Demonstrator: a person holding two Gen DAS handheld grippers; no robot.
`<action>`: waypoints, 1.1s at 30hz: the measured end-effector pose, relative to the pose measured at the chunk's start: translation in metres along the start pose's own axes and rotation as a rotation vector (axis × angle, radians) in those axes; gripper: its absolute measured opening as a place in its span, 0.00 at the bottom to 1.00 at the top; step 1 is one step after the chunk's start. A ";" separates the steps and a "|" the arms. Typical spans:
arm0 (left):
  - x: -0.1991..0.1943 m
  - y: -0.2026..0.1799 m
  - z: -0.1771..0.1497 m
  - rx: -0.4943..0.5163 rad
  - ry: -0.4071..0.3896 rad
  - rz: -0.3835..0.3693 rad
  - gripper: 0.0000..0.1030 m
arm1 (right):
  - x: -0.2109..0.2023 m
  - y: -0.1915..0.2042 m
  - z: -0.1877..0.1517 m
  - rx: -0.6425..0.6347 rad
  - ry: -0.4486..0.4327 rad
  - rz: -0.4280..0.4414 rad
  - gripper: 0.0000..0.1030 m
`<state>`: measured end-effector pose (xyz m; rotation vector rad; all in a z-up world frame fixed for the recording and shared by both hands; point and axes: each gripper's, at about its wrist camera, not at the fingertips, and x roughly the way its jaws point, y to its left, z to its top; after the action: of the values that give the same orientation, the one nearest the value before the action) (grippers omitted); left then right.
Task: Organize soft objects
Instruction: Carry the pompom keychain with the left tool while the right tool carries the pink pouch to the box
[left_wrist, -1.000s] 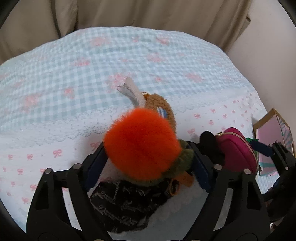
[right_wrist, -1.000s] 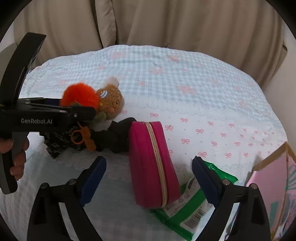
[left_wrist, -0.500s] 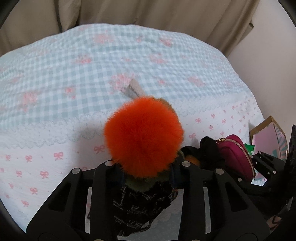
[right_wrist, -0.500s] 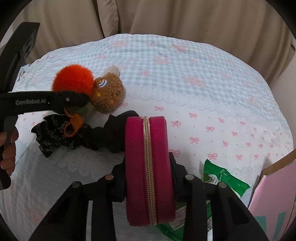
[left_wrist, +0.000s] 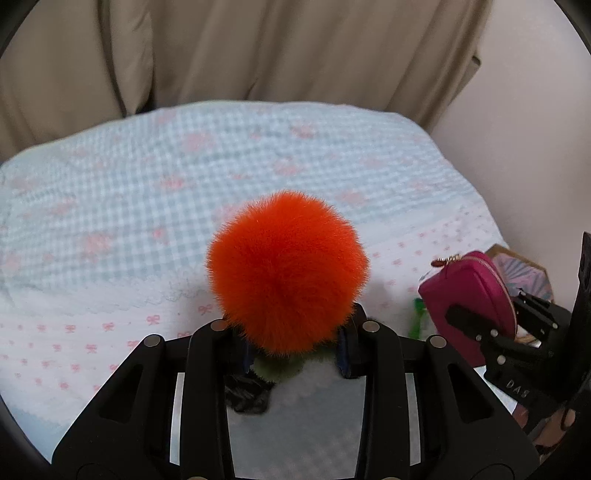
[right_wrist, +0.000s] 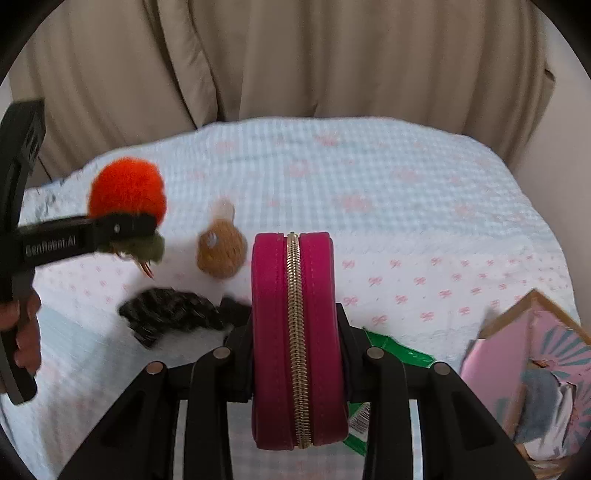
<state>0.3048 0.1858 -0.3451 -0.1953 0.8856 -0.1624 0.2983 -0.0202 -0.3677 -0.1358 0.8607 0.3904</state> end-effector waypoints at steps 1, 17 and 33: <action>-0.007 -0.005 0.002 0.004 -0.004 0.001 0.29 | -0.009 -0.001 0.003 0.007 -0.007 0.002 0.30; -0.123 -0.173 0.037 0.131 -0.052 -0.027 0.29 | -0.184 -0.074 0.034 0.109 -0.087 -0.031 0.30; -0.036 -0.377 0.007 0.249 0.119 -0.121 0.29 | -0.241 -0.244 -0.019 0.234 0.020 -0.137 0.30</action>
<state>0.2656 -0.1716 -0.2251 -0.0069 0.9631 -0.3972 0.2382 -0.3175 -0.2064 0.0182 0.9048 0.1585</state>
